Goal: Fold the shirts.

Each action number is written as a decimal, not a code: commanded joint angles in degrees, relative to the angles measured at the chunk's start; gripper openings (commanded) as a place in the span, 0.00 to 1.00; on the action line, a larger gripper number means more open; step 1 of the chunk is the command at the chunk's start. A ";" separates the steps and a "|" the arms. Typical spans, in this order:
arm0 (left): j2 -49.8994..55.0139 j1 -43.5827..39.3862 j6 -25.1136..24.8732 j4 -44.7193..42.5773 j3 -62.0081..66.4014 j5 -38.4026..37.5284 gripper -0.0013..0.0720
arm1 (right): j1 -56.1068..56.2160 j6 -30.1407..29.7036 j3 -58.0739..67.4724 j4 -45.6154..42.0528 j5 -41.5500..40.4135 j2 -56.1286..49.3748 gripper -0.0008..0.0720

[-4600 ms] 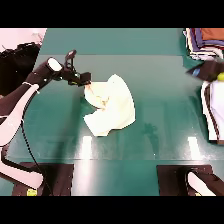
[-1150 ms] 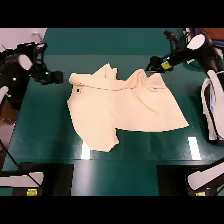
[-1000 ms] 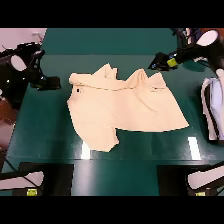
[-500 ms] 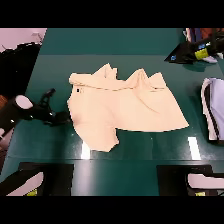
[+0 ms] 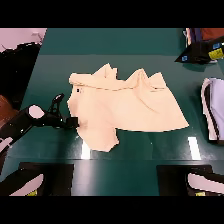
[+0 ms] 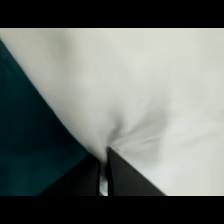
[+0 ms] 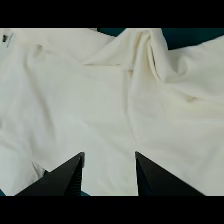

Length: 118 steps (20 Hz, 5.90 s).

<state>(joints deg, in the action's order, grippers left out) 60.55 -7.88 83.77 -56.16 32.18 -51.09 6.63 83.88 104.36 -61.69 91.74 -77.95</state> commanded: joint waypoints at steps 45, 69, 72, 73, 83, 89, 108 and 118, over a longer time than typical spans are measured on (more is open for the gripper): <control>-15.61 9.33 2.89 -12.07 87.43 -14.34 0.05 | -18.78 -3.93 -5.49 -2.62 -25.68 36.59 0.03; 29.64 9.33 -2.08 -9.81 55.91 -4.79 0.05 | -9.97 -0.35 -10.27 -4.94 -19.93 -14.75 0.03; 31.41 9.35 -2.23 -9.49 55.91 2.54 0.05 | -9.92 -0.35 -3.17 -2.64 -22.18 -19.65 0.03; 31.26 9.35 -2.32 -9.64 56.17 2.36 0.05 | -9.90 -0.37 -1.68 -2.47 -21.92 -20.06 0.03; 31.17 9.33 -4.72 -11.37 47.34 -16.11 0.05 | -7.02 -0.59 -29.09 -10.23 -24.94 -7.50 0.03; 29.57 9.35 -1.60 -13.40 44.59 -18.29 0.69 | -6.64 -0.57 -36.61 -3.63 -27.34 -3.30 0.53; -5.09 8.92 -0.68 -0.11 -6.36 -14.67 0.69 | -10.56 -0.57 -36.61 -3.87 -17.40 15.65 0.53; -5.51 8.94 -3.87 0.94 0.76 -16.87 0.05 | -22.75 -0.57 -52.92 -11.80 -6.69 21.73 0.53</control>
<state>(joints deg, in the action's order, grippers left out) 55.16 1.06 80.47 -55.44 30.41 -67.09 -11.16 83.29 59.94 -71.42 83.64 -59.37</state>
